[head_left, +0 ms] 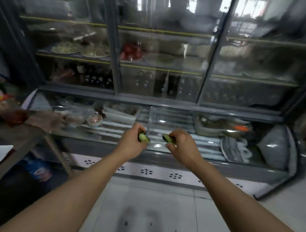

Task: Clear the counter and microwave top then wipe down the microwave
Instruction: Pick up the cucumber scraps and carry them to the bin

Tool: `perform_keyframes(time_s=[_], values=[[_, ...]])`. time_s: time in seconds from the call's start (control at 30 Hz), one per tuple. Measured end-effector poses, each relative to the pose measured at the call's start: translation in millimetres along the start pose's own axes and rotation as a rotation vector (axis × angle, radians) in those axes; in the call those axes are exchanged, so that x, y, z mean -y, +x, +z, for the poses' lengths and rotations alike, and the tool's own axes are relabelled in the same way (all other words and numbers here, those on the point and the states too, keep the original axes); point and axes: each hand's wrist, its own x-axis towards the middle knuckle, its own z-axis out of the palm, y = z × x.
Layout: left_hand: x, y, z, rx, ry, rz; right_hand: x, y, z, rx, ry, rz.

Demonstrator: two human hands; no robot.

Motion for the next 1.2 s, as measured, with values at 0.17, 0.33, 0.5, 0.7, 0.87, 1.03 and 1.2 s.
perform_keyframes(time_s=[0.17, 0.33, 0.5, 0.7, 0.87, 1.03, 1.2], values=[[-71.8, -6.2, 96.9, 0.096, -0.017, 0.079, -94.9, -50.0, -53.9, -0.042, -0.027, 0.119], [-144.2, -15.0, 189.4, 0.227, -0.028, 0.172, -183.1, -101.3, -112.2, -0.125, -0.049, 0.274], [-213.8, -17.8, 273.4, 0.373, -0.013, 0.293, -262.7, -155.1, -158.9, -0.214, -0.066, 0.446], [-281.1, -18.7, 369.1, 0.518, 0.029, 0.442, -339.8, -201.7, -196.1, -0.308, -0.097, 0.617], [-328.2, -4.8, 449.0, 0.617, 0.023, 0.512, -403.7, -228.6, -225.7, -0.341, -0.14, 0.753], [-386.6, 18.7, 521.6, 0.682, 0.032, 0.584, -473.0, -235.2, -265.6, -0.38, -0.17, 0.865], [-446.4, 43.4, 581.8, 0.75, 0.043, 0.623, -534.1, -233.8, -308.7, -0.451, -0.174, 0.932]])
